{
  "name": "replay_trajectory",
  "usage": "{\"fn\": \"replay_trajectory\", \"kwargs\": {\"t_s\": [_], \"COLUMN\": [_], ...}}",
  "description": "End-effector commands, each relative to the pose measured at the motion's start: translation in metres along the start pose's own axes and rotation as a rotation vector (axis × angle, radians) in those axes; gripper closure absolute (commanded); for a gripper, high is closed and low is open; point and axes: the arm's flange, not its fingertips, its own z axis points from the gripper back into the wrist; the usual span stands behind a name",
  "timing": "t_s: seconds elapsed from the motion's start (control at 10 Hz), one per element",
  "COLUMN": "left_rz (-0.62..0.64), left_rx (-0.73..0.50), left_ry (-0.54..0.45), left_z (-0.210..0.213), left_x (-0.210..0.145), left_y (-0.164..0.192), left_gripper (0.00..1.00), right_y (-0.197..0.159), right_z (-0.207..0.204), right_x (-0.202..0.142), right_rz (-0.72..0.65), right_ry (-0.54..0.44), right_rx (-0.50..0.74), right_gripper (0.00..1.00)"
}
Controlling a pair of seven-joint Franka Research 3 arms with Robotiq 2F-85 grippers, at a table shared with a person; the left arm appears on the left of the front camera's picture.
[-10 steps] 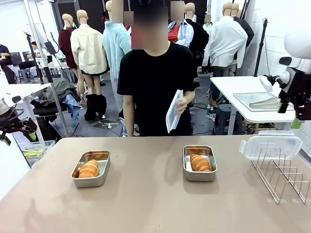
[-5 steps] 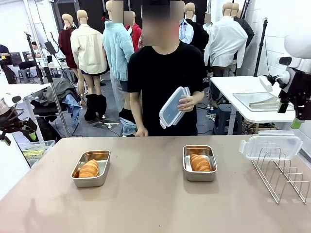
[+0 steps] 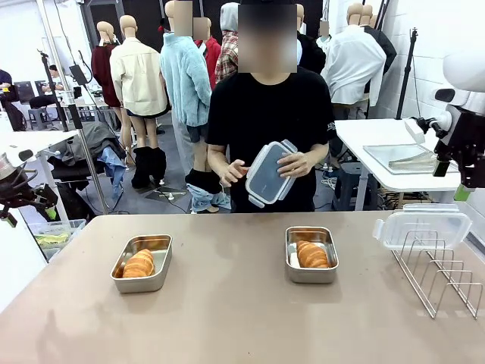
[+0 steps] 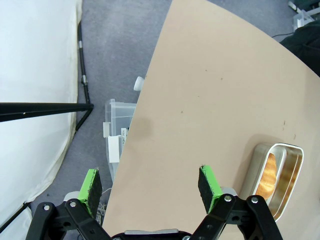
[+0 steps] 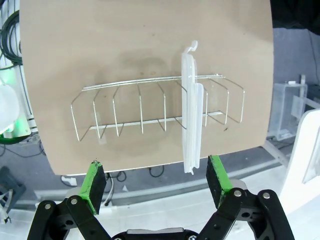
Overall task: Place the bread in airtight containers.
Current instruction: Pick up one Airtight Container lid and hand it to the human.
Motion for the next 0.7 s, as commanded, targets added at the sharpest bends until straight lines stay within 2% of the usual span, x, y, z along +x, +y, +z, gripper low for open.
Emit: {"fn": "replay_trajectory", "kwargs": {"t_s": [0.0, 0.6], "left_rz": [0.002, 0.002], "left_rx": [0.002, 0.002], "left_ry": [-0.001, -0.001], "left_z": [0.0008, 0.0008], "left_x": [-0.0001, -0.0001], "left_y": [0.0018, 0.0018], "left_gripper": [0.0, 0.0], "right_y": [0.0004, 0.0004], "right_z": [0.0014, 0.0014], "right_x": [0.0035, 0.0035], "right_rz": [-0.015, -0.015], "right_ry": [0.013, 0.013], "right_rx": [0.003, 0.003], "right_gripper": [0.0, 0.0]}}
